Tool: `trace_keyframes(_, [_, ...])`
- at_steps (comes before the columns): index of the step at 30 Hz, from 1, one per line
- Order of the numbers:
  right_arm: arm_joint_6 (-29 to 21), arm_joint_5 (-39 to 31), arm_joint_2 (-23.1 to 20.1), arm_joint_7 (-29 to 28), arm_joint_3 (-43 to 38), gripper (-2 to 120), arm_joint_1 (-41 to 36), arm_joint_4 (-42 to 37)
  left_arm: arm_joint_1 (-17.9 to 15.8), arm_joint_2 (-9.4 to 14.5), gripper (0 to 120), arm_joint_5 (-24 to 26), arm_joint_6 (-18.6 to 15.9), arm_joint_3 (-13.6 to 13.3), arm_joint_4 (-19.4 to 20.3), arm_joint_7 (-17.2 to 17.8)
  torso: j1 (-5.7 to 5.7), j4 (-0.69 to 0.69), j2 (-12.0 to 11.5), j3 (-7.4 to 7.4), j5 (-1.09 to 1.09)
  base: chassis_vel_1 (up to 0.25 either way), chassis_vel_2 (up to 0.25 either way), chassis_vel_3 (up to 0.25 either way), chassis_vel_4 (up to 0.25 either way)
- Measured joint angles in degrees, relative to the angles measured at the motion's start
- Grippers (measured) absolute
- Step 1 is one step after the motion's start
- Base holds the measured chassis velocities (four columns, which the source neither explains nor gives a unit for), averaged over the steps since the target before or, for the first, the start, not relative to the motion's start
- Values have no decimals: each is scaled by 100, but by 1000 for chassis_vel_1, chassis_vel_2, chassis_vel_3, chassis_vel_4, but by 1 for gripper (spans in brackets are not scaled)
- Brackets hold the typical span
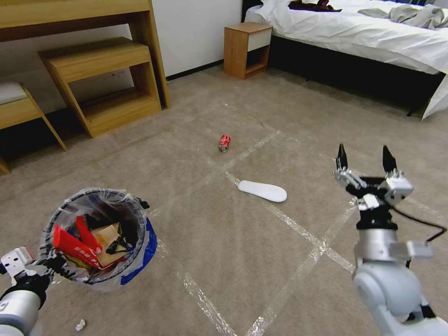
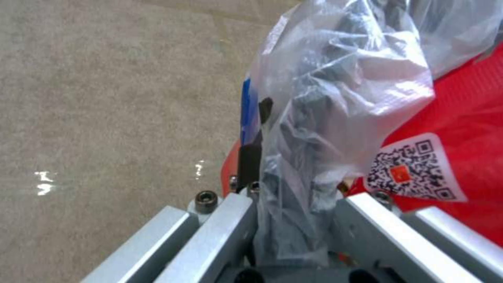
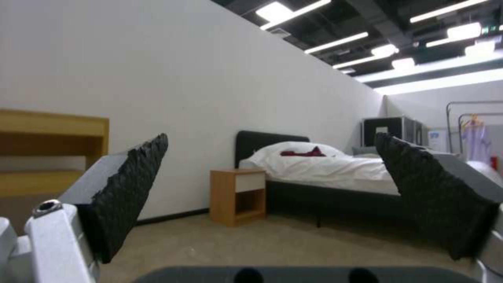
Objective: Pick up the trash bin and place the garbage on the floor into it.
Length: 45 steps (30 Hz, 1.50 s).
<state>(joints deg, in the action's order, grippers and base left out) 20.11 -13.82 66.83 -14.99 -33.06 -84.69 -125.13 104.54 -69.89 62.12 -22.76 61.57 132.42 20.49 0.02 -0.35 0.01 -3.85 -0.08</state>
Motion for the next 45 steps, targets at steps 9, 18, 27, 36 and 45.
trace_keyframes(9, [41, 650, 443, 20, 74, 100, -210, 126, 2, -41, 0, -7, 13, 2, 40, -5, 0, 0, 0, 0, 0, 0, 0, 0, 0])
trace_keyframes(18, [-27, 834, 629, -78, 202, 100, -171, 283, -29, -37, 0, 12, 14, 4, 12, -5, 0, 0, -1, 0, 0, -6, 6, 4, -9])
trace_keyframes(27, [-91, 774, 581, -103, 251, 100, -102, 303, -35, -46, 0, 42, 13, 22, -15, 9, 0, 0, -1, -1, 0, -157, 159, 174, -159])
trace_keyframes(36, [-97, 735, 548, -98, 298, 100, -67, 337, -29, -101, 0, 20, 19, 15, -15, 10, 0, -1, -1, -2, 0, -207, 220, 218, -210])
trace_keyframes(45, [-51, 580, 506, -96, 405, 100, 28, 434, -51, -137, 0, -22, 30, -18, -53, 5, 1, 0, -2, -2, 1, -153, 137, 151, -142])
